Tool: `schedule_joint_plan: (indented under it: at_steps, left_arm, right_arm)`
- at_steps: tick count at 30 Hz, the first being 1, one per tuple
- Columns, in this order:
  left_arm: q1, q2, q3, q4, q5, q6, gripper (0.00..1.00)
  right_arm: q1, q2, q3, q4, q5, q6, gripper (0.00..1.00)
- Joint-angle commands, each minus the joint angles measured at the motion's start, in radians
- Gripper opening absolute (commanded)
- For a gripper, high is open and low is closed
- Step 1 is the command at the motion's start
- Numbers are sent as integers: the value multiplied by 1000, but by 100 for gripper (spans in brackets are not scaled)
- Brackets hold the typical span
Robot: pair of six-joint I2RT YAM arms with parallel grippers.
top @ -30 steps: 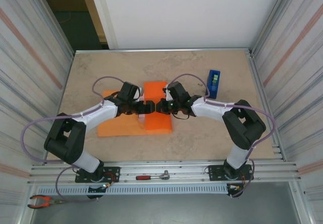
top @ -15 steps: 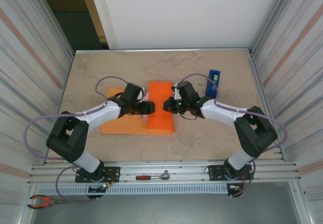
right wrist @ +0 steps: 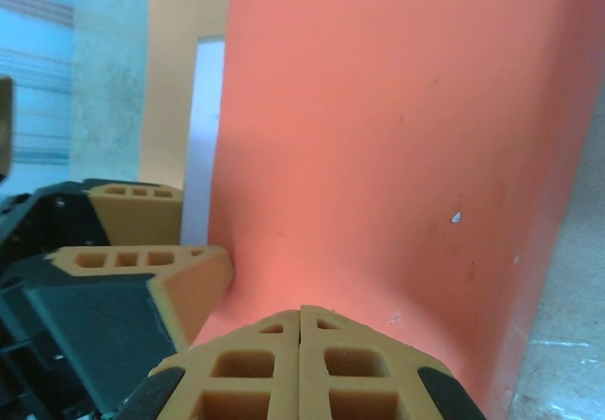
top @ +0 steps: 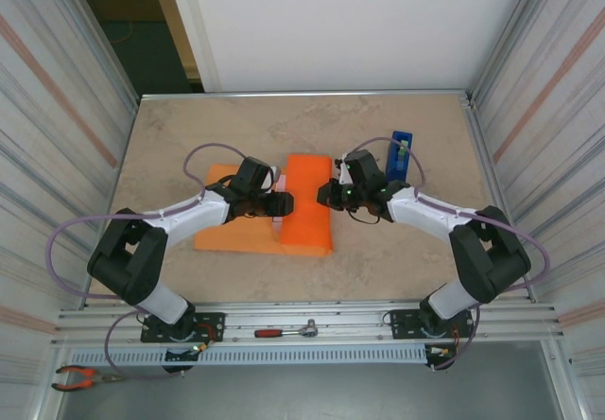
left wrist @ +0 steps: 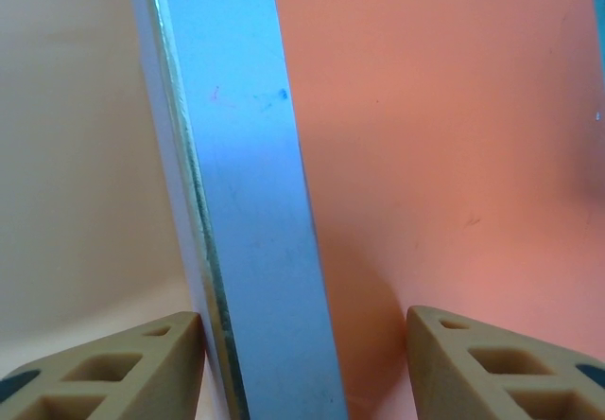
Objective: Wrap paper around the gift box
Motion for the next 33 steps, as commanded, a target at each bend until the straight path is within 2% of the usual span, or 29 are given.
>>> schedule_joint_plan:
  at_steps: [1,8,10,15,20,27,33]
  left_arm:
    - [5,5,-29,-35,0,6,52]
    - [14,-17,-42,-30,16,9,50]
    - [24,-28,-44,-29,22,6,54]
    - [82,-59,-24,-35,35,1,73]
    - [121,-47,36,-55,59,5,80]
    - [118,34,107,-69,100,3,83]
    - [90,78,111,-67,89,-2,83]
  right_arm:
    - [28,53,49,-13,-16,-16,5]
    - [58,131,79,-5,-14,-16,5]
    - [59,143,79,-3,-13,-14,4]
    - [64,154,72,3,-9,-10,4]
    - [69,161,71,5,-5,-9,4]
    - [79,177,83,6,-5,-8,4]
    - [83,183,82,6,-6,-8,4]
